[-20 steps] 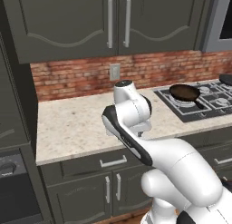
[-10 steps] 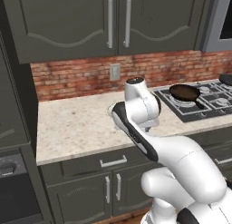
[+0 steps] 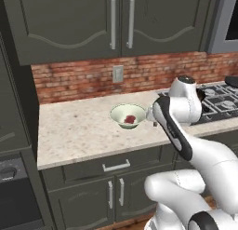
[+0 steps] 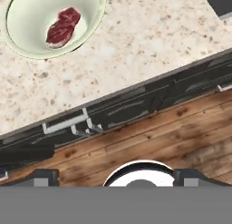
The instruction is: Place one of the steaks on the plate and the other in the bowl. Then place the bowl in the fridge.
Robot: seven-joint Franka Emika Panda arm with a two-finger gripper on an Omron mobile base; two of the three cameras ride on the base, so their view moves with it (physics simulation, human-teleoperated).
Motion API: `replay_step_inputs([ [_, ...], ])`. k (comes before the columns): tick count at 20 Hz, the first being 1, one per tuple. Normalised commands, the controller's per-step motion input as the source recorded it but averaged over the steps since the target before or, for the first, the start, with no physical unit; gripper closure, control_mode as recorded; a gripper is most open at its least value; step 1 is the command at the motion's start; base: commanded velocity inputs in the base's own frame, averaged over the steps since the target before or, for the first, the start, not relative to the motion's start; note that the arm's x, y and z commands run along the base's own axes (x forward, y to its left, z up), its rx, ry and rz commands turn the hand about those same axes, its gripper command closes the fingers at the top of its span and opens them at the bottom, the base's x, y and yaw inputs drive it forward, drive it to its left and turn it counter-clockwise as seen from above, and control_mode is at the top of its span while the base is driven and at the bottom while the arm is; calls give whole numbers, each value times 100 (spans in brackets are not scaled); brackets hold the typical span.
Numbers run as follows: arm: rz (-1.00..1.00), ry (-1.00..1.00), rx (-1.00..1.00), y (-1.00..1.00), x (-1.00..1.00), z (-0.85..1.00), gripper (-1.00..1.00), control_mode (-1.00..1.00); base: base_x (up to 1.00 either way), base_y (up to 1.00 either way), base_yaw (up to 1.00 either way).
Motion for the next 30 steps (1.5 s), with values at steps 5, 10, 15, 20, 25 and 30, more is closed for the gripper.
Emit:
replay_step_inputs([
  [5, -3, 22, 53, -99, 84, 45, -100, -100, 0, 0, 0],
  [10, 0, 1, 42, -33, 61, -6, -100, -100, 0, 0, 0],
  [15, 0, -1, 19, 0, 83, -47, -100, -100, 0, 0, 0],
  [20, 0, -5, 16, 14, 65, -22, -100, -100, 0, 0, 0],
  [25, -1, 0, 2, 8, 98, -25, -100, -100, 0, 0, 0],
  [30, -1, -5, 0, 5, 81, -30, -100, -100, 0, 0, 0],
])
